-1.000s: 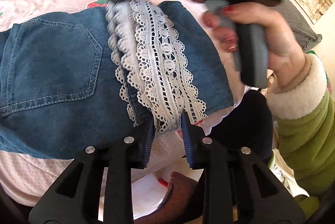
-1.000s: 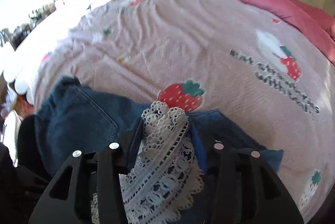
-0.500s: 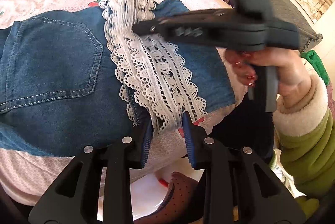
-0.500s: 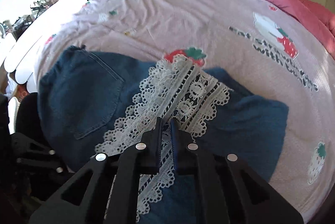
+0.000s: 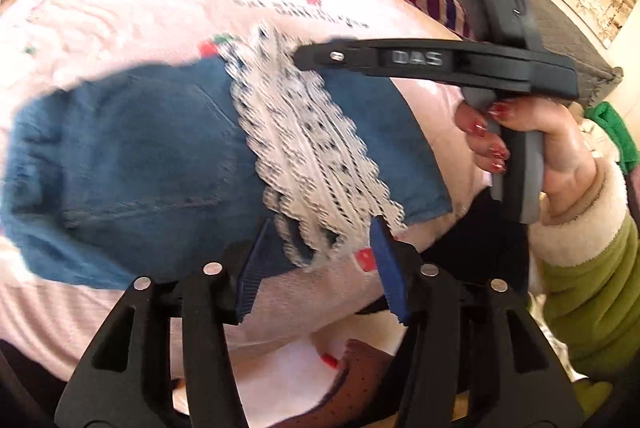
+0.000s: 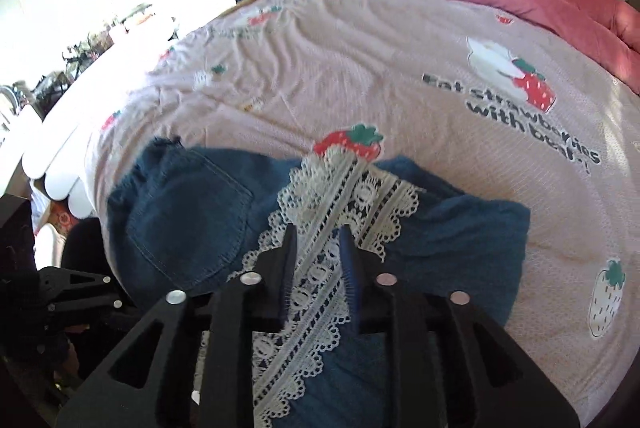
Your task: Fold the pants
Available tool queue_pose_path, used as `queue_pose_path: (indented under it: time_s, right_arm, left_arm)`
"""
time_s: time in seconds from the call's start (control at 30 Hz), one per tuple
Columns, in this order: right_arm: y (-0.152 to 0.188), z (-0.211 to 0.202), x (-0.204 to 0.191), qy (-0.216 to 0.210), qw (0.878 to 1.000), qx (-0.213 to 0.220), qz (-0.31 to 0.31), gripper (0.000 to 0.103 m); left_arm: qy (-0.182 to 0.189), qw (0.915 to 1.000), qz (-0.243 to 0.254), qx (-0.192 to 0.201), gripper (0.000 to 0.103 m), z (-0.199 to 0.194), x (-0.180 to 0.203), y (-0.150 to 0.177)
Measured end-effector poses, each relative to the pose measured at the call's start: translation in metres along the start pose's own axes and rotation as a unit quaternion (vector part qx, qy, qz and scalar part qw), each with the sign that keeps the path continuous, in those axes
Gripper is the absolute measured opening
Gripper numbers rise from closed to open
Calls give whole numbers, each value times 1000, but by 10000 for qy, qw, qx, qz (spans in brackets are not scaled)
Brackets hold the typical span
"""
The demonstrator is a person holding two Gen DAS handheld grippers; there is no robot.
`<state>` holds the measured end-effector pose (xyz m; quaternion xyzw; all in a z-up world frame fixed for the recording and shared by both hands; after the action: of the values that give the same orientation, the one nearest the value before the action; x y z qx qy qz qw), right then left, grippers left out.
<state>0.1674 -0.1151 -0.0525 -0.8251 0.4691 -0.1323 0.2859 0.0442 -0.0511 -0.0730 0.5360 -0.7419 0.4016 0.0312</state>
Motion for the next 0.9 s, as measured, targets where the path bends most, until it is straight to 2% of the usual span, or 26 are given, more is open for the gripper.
queue_pose_path:
  time_s: [0.07, 0.13, 0.2, 0.33, 0.6, 0.9]
  right_arm:
    - [-3, -8, -2, -22, 10000, 93, -21, 33]
    - [-10, -14, -8, -76, 9998, 188, -53, 43]
    - [-17, -19, -15, -129, 9995, 262, -88, 48]
    - [-32, -21, -34, -238, 9987, 369, -271, 59]
    - [-54, -10, -81, -540, 9953, 354, -726, 75]
    - [-56, 20, -123, -740, 9897, 65, -1226, 82]
  left_arm:
    - [-216, 9997, 61, 124, 55, -11, -2, -2]
    - [-472, 9985, 93, 250, 62, -24, -7, -3]
    - [-690, 9969, 69, 362, 71, -34, -14, -4]
    - [-1043, 9930, -28, 553, 80, -55, -30, -1]
    - [-1322, 9881, -402, 677, 88, -78, -59, 11]
    - [-1371, 9835, -874, 795, 93, -87, -89, 25]
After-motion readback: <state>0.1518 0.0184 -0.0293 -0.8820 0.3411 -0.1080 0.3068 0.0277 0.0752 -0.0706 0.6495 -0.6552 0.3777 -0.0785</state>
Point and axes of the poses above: each gripper's, at about its wrist camera, not at the fingertips, and z roughly the way its jaws point, x to its right, y to its underside, the point moved 8 cm from there along z, roughly the way its jaws point, and after that the axes turned 12 degrees about y, right-handed, at the moved point
